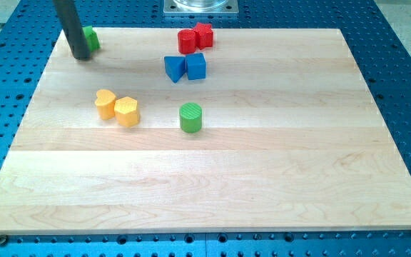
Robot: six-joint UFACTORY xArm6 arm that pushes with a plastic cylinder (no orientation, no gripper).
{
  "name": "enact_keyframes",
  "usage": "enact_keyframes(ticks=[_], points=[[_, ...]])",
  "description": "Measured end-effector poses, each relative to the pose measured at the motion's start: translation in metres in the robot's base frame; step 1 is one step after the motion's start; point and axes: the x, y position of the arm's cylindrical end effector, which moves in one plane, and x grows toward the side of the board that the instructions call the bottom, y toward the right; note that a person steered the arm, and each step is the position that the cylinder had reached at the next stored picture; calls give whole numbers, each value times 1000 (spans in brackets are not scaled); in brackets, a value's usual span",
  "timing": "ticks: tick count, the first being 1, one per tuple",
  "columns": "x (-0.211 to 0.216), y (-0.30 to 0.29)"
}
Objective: Place the blue cube and the red star parallel to each other
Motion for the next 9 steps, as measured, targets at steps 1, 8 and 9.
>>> enact_keyframes(ticks=[1,8,9], points=[[-3,20],[-59,232],[-59,202]])
